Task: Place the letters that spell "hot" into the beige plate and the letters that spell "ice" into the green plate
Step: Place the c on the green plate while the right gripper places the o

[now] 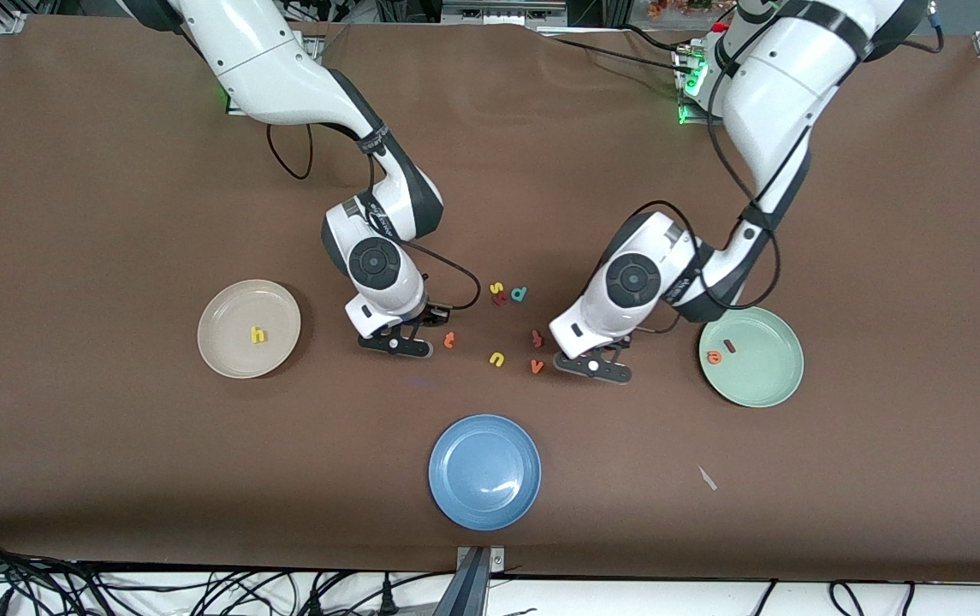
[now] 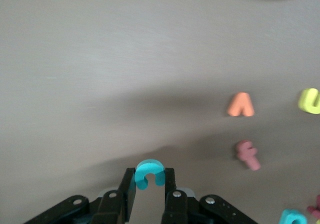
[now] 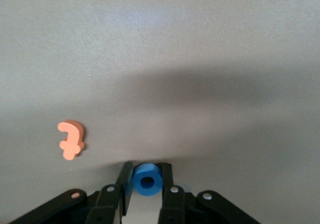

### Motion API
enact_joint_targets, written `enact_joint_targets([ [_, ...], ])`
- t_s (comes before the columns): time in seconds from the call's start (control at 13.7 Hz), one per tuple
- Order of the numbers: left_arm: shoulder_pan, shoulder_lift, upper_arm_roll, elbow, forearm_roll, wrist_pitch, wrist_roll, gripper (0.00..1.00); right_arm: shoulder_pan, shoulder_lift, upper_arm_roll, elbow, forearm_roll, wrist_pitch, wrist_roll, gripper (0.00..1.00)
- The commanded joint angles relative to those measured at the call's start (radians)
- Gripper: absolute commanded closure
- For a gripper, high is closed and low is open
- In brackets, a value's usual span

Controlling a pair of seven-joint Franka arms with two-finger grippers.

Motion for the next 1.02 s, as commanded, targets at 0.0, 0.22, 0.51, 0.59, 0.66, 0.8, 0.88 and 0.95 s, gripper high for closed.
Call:
enact_joint_targets([
  [0.0,0.052,-0.073,-0.005,-0.01,0.031,-0.105,0.064,0.97,-0.018,0.01,-0.001,0.079,0.028,-0.084,-0.021,0.85],
  [0.22,0.156,-0.102,-0.006,-0.02,0.016,-0.223,0.168,0.96,-0.074,-0.015,-0.009,0.092,0.027,-0.167,-0.065,0.85],
  [0.51,0.256,-0.093,-0.002,-0.03,0.029,-0.309,0.182,0.96,-0.085,-0.119,-0.116,0.011,0.03,-0.262,-0.263,0.85],
  [0.59,0.273,-0.085,0.001,-0.033,0.04,-0.313,0.188,0.96,-0.088,-0.147,-0.142,-0.021,0.03,-0.258,-0.308,0.85],
  [0.66,0.31,-0.064,0.004,-0.036,0.065,-0.313,0.193,0.96,-0.093,-0.174,-0.172,-0.063,0.03,-0.249,-0.381,0.85],
  [0.8,0.361,-0.042,0.003,-0.037,0.085,-0.311,0.252,0.94,-0.098,-0.248,-0.229,-0.19,0.034,-0.166,-0.518,0.85],
  [0.88,0.376,-0.032,0.007,-0.037,0.088,-0.306,0.283,0.94,-0.098,-0.283,-0.246,-0.257,0.039,-0.108,-0.552,0.85],
  [0.95,0.405,-0.016,0.007,-0.037,0.089,-0.303,0.311,0.94,-0.098,-0.305,-0.266,-0.317,0.041,-0.056,-0.599,0.85],
])
